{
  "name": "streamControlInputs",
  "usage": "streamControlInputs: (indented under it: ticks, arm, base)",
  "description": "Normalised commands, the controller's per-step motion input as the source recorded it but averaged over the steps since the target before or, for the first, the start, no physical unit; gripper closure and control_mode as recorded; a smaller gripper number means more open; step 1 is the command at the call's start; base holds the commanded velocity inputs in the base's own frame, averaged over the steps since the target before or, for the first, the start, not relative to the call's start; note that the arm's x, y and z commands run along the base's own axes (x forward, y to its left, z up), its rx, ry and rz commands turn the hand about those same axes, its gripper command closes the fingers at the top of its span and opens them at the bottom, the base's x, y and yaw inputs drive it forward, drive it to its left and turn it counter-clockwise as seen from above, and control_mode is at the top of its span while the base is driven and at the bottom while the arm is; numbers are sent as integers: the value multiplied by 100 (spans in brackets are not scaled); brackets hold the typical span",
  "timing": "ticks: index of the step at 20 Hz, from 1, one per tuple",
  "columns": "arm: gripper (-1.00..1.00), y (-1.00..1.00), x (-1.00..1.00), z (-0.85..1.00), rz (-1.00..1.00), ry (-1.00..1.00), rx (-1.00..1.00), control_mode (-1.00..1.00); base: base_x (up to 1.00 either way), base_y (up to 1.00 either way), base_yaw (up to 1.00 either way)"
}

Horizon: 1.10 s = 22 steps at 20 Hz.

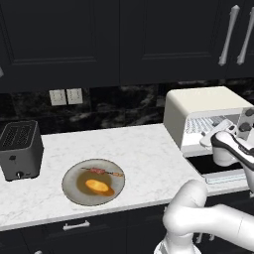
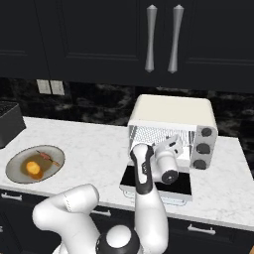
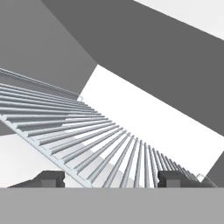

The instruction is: Pick up the kebab skewer and baguette bread, and place them inside the toaster oven. Close the toaster oven door and start by setting the timer.

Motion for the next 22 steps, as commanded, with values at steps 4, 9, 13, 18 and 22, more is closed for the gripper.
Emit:
streamControlInputs:
  ticks: [4, 9, 13, 18, 22]
  arm:
    - [100, 0, 0, 0, -1, 0, 0, -100]
    - [100, 0, 0, 0, -1, 0, 0, -100]
    - [100, 0, -1, 0, -4, 0, 0, -100]
    - [100, 0, -19, 0, -5, 0, 0, -100]
    - [100, -1, -31, 0, -4, 3, 0, -100]
  base:
    - [0, 0, 0]
    - [0, 0, 0]
    - [0, 0, 0]
    - [0, 0, 0]
    - [0, 0, 0]
